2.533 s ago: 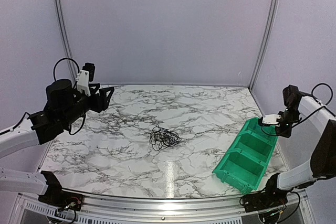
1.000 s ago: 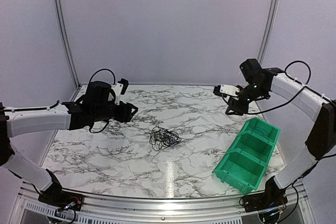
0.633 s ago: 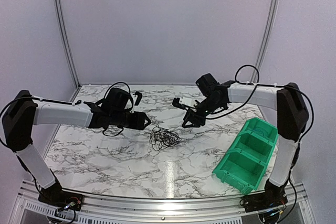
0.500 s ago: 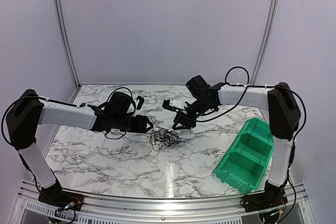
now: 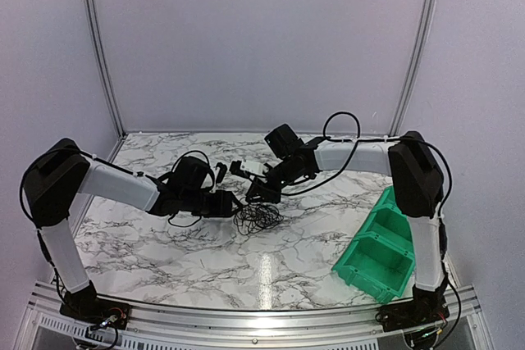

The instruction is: Untangle the cables

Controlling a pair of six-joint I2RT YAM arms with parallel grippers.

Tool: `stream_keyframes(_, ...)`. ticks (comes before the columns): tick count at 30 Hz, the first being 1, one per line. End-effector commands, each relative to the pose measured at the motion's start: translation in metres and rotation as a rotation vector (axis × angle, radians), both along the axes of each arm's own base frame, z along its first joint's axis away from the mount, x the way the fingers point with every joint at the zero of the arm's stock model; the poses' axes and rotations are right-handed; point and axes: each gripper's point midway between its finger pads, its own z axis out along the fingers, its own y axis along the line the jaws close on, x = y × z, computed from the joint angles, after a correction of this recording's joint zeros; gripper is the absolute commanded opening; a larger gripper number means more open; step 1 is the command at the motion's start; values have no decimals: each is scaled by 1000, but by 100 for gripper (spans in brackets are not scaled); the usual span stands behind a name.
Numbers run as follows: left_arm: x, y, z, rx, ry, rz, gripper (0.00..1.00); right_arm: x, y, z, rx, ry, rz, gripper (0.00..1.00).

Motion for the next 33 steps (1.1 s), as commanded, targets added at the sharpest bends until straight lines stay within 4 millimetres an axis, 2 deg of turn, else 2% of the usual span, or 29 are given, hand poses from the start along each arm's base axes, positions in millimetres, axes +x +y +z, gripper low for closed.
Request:
stream_keyframes(1, 9, -6, 0, -22, -22, 8, 57, 11, 9, 23, 48, -31, -41, 10)
stream_keyframes(6, 18, -9, 5, -40, -70, 27, 53, -3, 13, 52, 121, 29, -23, 3)
stream_keyframes(11, 24, -16, 9, -61, -109, 6, 37, -23, 15, 90, 220, 105, 29, 1)
stream_keyframes(15, 20, -21, 7, -75, -100, -26, 21, -35, 16, 124, 295, 127, 60, 0)
stream_keyframes(19, 15, -20, 10, -89, -103, -38, 11, -43, 15, 155, 352, 118, 89, 0)
stream_keyframes(27, 1, -1, 16, -73, -130, -28, 7, -50, 14, 209, 428, 90, 123, 1)
stream_keyframes(31, -7, 19, 16, -53, -138, -1, 3, -60, 16, 231, 473, 121, 164, 4)
stream_keyframes(33, -7, 32, 19, -36, -155, 32, 1, -60, 17, 234, 478, 122, 162, 5)
